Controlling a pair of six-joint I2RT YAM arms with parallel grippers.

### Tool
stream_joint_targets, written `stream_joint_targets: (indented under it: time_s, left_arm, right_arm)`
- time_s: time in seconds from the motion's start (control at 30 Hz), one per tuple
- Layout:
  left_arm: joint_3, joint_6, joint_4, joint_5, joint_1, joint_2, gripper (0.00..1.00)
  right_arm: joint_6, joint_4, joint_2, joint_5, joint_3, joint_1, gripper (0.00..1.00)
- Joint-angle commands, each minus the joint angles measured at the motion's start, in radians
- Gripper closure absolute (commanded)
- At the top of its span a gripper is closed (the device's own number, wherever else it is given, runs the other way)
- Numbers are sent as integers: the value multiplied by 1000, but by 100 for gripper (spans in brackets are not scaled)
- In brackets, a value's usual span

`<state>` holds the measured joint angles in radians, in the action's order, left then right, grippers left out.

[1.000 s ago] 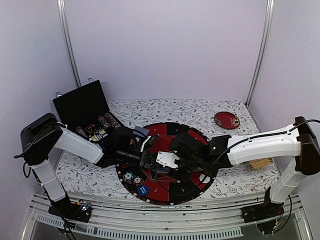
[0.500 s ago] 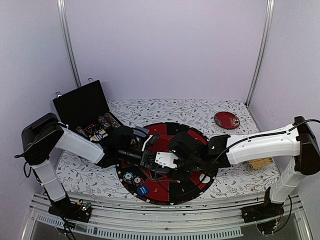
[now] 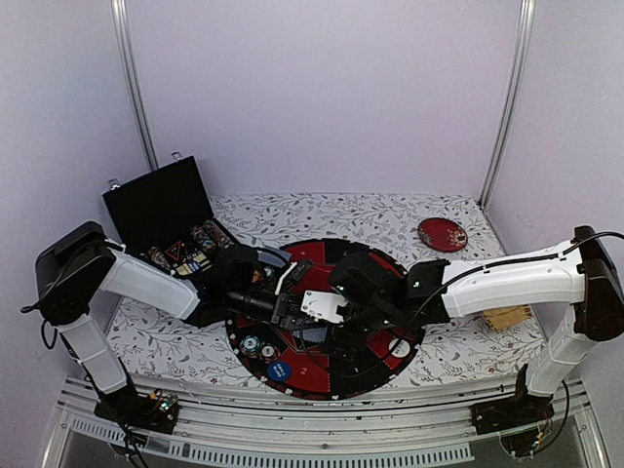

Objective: Distribute texas hold em gaming equipment
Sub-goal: Pass from the right arm to the left, then pass from the left arm to the right

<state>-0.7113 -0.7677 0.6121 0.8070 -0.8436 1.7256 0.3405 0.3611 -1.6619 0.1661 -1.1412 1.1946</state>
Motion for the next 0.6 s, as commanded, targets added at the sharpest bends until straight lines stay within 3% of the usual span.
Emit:
stream_joint_targets:
  time_s: [0.0, 0.33, 0.57]
  left_arm:
    - [2, 27, -9, 16, -9, -37, 100]
    - [12, 36, -9, 18, -8, -58, 100]
    - [15, 34, -7, 21, -4, -52, 100]
  right_arm:
    - [12, 14, -7, -27, 7, -12, 1]
    - [19, -1, -30, -63, 14, -42, 10]
    - [10, -23, -13, -79, 21, -41, 37]
